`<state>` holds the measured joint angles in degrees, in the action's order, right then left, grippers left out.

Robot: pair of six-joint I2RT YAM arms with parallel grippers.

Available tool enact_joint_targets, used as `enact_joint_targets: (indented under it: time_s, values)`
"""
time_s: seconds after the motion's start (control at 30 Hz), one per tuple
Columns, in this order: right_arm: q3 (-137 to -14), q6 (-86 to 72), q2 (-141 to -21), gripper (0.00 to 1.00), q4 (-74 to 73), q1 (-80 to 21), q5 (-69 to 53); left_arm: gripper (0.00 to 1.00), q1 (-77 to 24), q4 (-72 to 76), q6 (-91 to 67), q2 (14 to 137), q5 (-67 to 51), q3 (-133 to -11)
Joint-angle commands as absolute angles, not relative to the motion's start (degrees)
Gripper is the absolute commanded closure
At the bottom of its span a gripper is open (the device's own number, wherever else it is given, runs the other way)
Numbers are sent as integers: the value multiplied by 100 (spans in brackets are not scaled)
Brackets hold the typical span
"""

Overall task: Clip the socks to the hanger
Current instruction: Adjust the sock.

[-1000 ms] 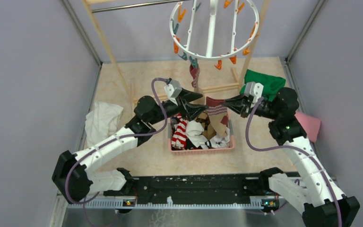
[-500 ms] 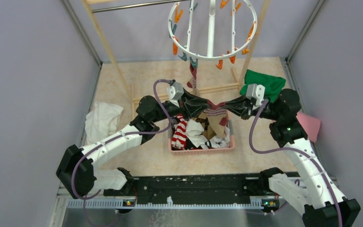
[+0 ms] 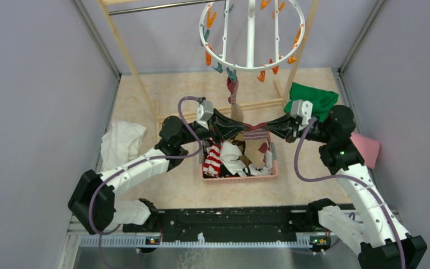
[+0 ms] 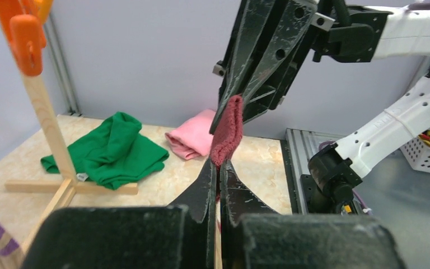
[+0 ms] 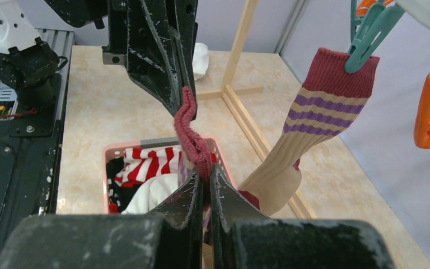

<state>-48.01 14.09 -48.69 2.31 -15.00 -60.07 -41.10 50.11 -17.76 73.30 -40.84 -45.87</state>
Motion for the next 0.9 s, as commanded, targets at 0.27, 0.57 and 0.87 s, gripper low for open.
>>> enact_joint_targets:
  time_s: [0.27,0.57,0.87]
  values:
    - [-5026,1543,-4763,100,133,-1538,-6068,100,-3991,6007,-2259,7049,-3633,-4132]
    - [-4941,1318,-4759,94,425,-1538,-6416,100,-3999,6565,-2751,7370,-3825,-4197]
    - [-4729,845,-4771,98,1202,-1537,-6876,100,-3999,6575,-2905,7670,-3872,-4485]
